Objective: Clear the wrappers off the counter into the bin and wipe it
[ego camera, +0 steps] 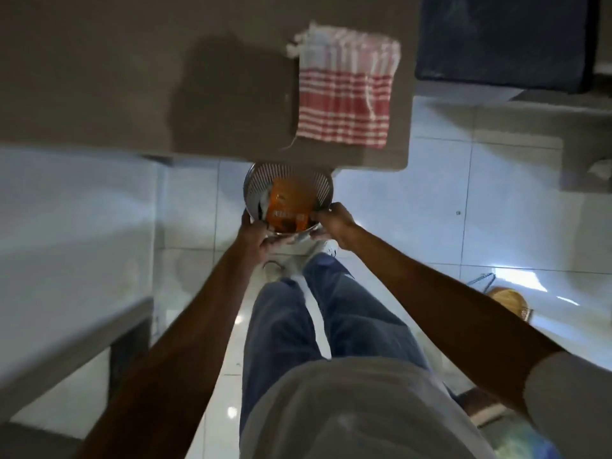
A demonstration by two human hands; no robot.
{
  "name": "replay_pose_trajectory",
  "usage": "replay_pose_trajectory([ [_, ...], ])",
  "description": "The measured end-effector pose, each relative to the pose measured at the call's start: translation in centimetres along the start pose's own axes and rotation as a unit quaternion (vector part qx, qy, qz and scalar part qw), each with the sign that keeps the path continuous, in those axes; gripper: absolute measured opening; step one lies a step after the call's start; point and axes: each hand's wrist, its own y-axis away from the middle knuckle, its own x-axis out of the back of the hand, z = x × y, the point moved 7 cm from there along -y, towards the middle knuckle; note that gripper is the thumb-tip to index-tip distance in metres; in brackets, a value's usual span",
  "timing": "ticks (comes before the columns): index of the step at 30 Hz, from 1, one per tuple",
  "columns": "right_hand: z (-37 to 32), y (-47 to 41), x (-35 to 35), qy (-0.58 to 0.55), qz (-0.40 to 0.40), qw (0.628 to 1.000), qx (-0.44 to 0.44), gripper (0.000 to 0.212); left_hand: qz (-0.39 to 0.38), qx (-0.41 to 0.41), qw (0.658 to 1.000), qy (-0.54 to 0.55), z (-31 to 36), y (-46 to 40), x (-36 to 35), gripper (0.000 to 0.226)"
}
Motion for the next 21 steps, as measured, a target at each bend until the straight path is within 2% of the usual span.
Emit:
replay_pose_trajectory([
  [2,0.3,-4.7,-0.7,-0.021,0.06,0.998,-0.014,0.031,0.005,0.0,1.0,-0.008,-0.6,-3.7,-0.1,0.062],
  [4,1.0,-10.0,-1.6,-0.052,0.101,0.993,-0.033,0.027,0.015,0.003,1.0,-0.012,-1.1,-7.7,-0.2,0.046],
  [7,2.5,-18.1,-4.4,-0.158,0.077,0.981,-0.083,0.036,0.061,-0.029,0.996,-0.058,-2.8,-13.7,0.4,0.056],
  [10,3.7,-24.4,-6.9,-0.215,0.065,0.97,-0.09,0.05,0.107,-0.09,0.983,-0.122,-5.2,-18.0,2.2,0.053],
  [12,4.9,-26.9,-8.1,-0.241,0.075,0.963,-0.092,0.049,0.114,-0.107,0.973,-0.168,-6.9,-19.6,3.3,0.054],
  [14,6.1,-27.8,-8.9,-0.253,0.083,0.96,-0.088,0.039,0.11,-0.133,0.956,-0.237,-8.4,-19.8,4.3,0.055],
  [18,6.5,-26.9,-8.9,-0.174,0.101,0.975,-0.09,0.037,0.126,-0.171,0.928,-0.306,-7.9,-18.6,5.8,0.055],
  [21,4.5,-21.3,-8.1,-0.015,0.142,0.99,0.016,0.034,0.161,-0.248,0.892,-0.342,-6.7,-13.1,5.7,0.053],
])
